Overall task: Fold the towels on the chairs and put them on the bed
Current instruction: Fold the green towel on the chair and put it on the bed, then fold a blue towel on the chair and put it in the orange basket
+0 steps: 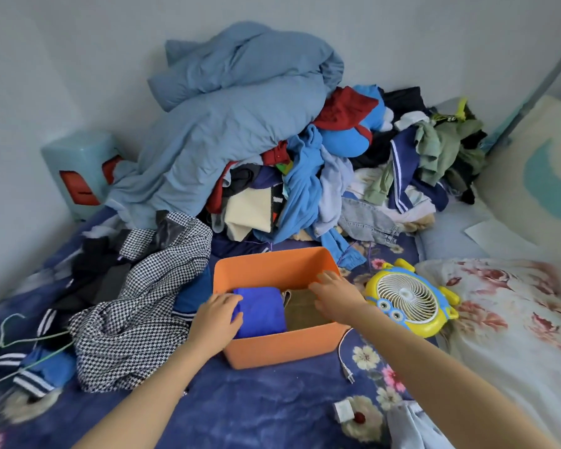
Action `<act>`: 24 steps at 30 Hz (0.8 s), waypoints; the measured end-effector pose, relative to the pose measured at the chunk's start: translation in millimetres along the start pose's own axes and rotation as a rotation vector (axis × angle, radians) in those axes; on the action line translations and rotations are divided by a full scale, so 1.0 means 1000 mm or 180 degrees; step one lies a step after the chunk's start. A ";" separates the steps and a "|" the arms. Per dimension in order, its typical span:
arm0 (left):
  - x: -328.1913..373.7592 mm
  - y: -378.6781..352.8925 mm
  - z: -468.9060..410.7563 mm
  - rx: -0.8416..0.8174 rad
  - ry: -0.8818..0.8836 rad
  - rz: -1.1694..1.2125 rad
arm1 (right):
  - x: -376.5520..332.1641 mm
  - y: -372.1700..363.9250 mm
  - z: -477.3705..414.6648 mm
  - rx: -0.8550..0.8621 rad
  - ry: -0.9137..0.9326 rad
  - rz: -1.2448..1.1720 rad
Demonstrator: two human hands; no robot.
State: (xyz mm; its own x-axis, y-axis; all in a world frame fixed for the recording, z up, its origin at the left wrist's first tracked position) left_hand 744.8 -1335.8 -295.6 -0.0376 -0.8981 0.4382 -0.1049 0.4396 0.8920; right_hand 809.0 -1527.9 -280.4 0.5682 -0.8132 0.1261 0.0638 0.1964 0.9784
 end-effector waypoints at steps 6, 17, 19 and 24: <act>-0.051 0.043 0.102 0.0363 0.0685 -0.0110 | -0.093 0.001 -0.005 0.0053 0.0877 0.0099; -0.142 0.151 0.317 0.1507 0.1934 -0.0049 | -0.320 0.073 0.043 0.0794 0.2447 0.0579; -0.149 0.172 0.358 0.1738 0.2038 -0.0078 | -0.357 0.082 0.058 0.0792 0.2629 0.0718; -0.180 0.213 0.514 0.1802 0.2699 -0.0415 | -0.493 0.092 0.118 0.1194 0.3206 0.1093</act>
State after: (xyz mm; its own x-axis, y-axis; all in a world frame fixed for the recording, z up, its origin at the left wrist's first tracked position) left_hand 218.1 -1087.0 -241.4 0.6988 -0.5377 0.4717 -0.5195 0.0718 0.8514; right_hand 438.3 -1173.5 -233.2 0.9220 0.0981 0.3746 -0.3772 0.0096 0.9261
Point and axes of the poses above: each hand's wrist, its own z-axis away from the middle knuckle, its own y-axis out of the back of the hand, x = y × z, the point moved 9 cm from there along -z, towards the middle knuckle, and after that the axes turned 6 degrees about z, right-handed, at the moved point
